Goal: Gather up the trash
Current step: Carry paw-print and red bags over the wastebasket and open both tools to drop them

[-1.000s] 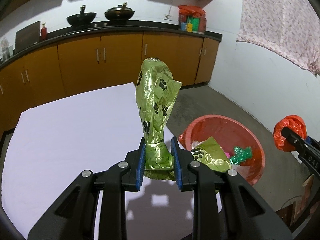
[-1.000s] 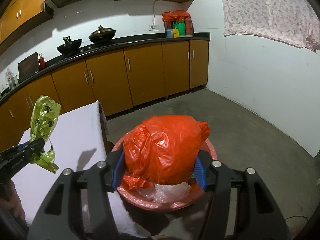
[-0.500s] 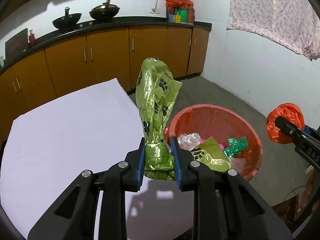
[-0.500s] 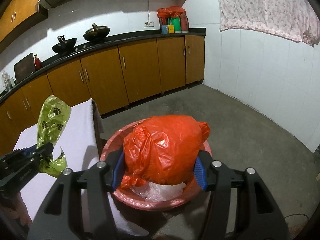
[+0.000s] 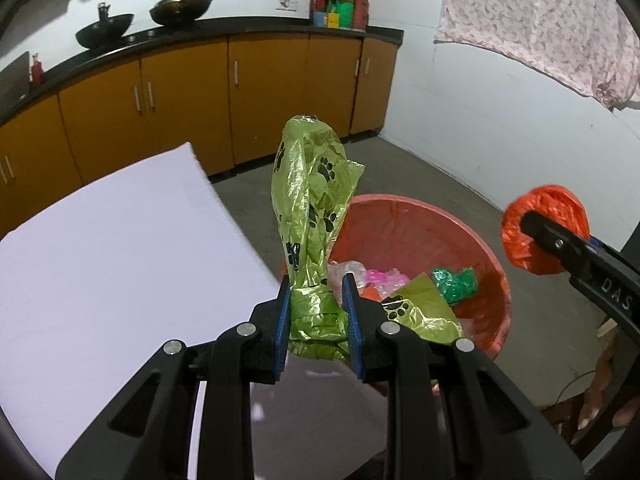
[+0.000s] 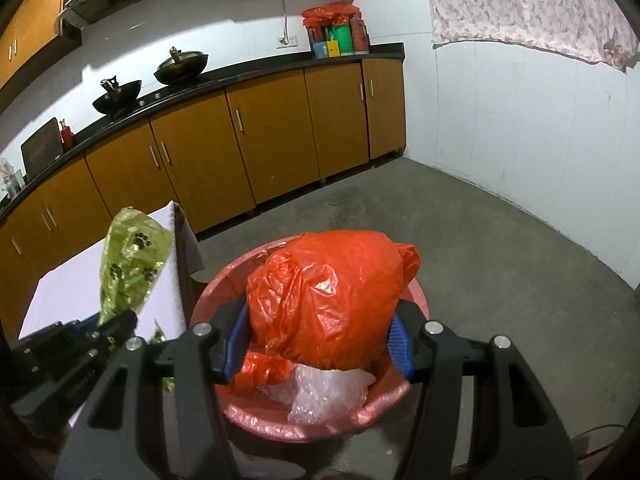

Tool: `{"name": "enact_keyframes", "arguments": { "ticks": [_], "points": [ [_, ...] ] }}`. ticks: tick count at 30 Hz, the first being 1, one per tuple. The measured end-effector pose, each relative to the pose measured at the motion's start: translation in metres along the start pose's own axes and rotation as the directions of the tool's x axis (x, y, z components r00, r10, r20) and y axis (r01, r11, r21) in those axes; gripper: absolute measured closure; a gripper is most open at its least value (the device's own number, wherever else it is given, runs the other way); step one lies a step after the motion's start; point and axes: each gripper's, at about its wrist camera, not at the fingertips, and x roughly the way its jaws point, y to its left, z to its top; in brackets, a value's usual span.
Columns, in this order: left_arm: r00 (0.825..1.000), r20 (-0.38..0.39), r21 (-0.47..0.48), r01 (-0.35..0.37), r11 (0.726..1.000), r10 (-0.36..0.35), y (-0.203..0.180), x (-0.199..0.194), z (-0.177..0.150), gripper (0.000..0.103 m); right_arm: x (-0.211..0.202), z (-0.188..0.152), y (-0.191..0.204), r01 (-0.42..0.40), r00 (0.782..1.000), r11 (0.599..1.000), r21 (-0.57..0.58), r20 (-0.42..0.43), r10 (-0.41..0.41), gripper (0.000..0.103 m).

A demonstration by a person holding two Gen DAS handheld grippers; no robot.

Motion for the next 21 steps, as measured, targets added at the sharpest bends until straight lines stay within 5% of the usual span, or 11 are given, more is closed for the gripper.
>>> {"name": "enact_keyframes", "arguments": {
  "ticks": [13, 21],
  "points": [
    [0.997, -0.055, 0.027, 0.061, 0.998, -0.06, -0.02, 0.042, 0.01, 0.078, 0.026, 0.029, -0.009, -0.03, 0.999, 0.997, 0.069, 0.029, 0.028, 0.04],
    [0.993, -0.087, 0.034, 0.083, 0.996, -0.08, -0.021, 0.053, 0.004, 0.056, 0.033, 0.029, -0.018, -0.054, 0.998, 0.992, 0.11, 0.026, 0.051, 0.031]
  ]
}}
